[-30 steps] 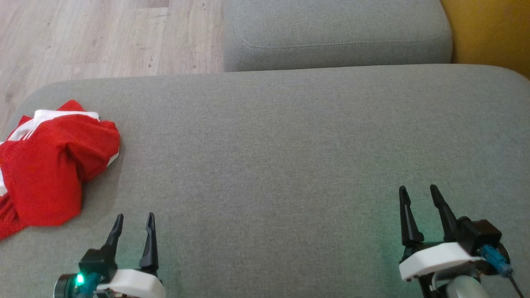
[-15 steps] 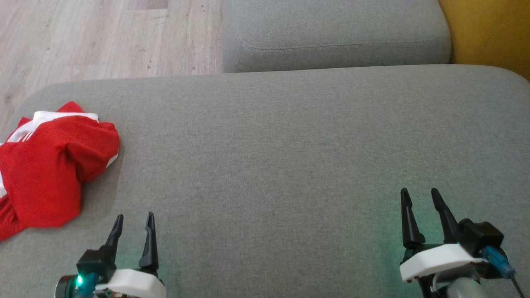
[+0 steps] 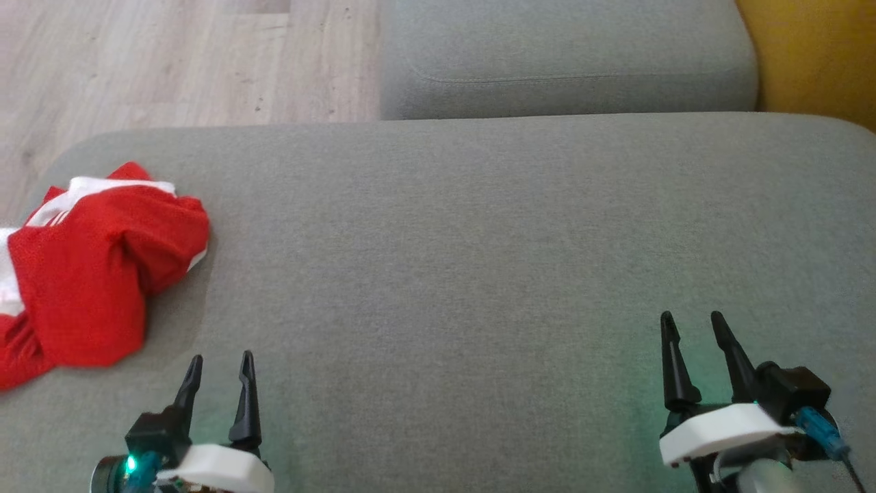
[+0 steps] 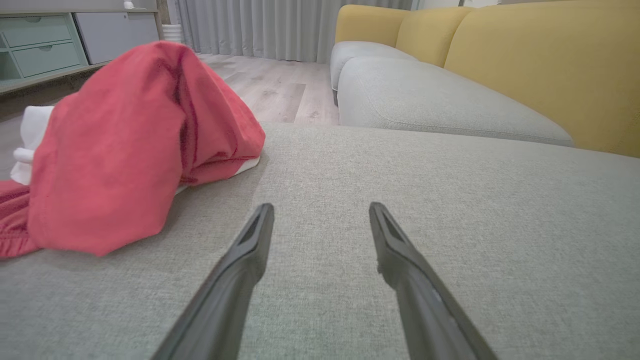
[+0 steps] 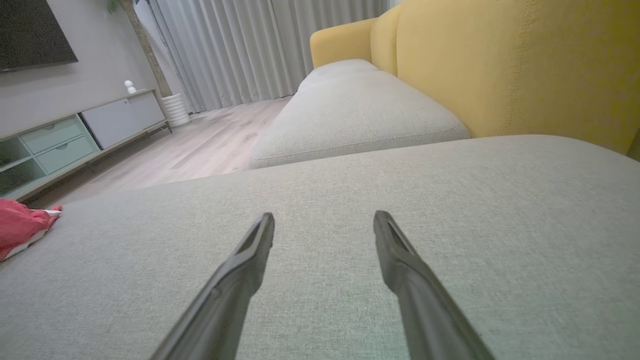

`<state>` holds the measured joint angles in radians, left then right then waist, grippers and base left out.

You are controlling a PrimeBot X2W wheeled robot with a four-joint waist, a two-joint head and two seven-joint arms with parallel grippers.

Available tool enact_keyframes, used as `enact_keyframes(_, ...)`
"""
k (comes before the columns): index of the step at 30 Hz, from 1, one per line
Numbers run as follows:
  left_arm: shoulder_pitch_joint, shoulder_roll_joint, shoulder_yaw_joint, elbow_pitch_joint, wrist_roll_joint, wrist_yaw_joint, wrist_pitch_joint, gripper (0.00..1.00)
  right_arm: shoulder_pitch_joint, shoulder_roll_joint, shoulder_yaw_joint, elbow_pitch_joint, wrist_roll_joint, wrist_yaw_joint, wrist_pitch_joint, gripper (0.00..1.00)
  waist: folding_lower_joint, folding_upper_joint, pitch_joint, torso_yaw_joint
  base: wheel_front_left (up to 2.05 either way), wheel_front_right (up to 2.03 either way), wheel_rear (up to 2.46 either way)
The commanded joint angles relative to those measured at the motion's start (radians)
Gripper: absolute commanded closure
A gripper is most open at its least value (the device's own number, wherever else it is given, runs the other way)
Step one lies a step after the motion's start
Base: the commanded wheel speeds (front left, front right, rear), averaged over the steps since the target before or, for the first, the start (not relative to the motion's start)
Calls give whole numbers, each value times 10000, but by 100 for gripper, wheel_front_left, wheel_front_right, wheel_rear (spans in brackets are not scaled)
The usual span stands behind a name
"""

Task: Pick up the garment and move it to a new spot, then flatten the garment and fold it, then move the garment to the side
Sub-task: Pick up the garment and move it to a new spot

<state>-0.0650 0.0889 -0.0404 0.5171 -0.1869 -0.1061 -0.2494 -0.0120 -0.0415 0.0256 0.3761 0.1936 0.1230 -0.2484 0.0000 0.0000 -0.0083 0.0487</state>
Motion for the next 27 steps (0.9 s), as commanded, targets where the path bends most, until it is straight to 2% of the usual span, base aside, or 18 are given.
enact_keyframes(1, -598, 111, 311, -187, -91, -52, -124, 0, -475, -87, 309, -399, 77, 77, -134, 0, 0, 0, -17, 238, 0, 0, 0)
enact_keyframes(5, -665, 86, 257, -153, -75, -50, -124, 0, -394, -87, 431, -515, 176, 77, -134, 0, 0, 0, -48, 938, 0, 0, 0)
enact_keyframes(13, -531, 147, 315, -73, -134, -19, -124, 0, -364, -87, 778, -590, 349, 77, -134, 0, 0, 0, -96, 3118, 0, 0, 0)
enact_keyframes(17, -332, 229, 418, -95, -193, 24, -124, 0, -515, -87, 1041, -562, 463, 77, -134, 0, 0, 0, -76, 3859, 0, 0, 0)
enact_keyframes(22, -292, 300, 461, -188, -279, 1, -124, 0, -691, -87, 1234, -537, 481, 77, -134, 0, 0, 0, 80, 4099, 0, 0, 0)
enact_keyframes(27, -710, 270, 447, -542, -666, -83, -31, 0, -1001, -87, 1443, -596, 286, 77, -134, 0, 0, 0, 743, 3792, 0, 0, 0)
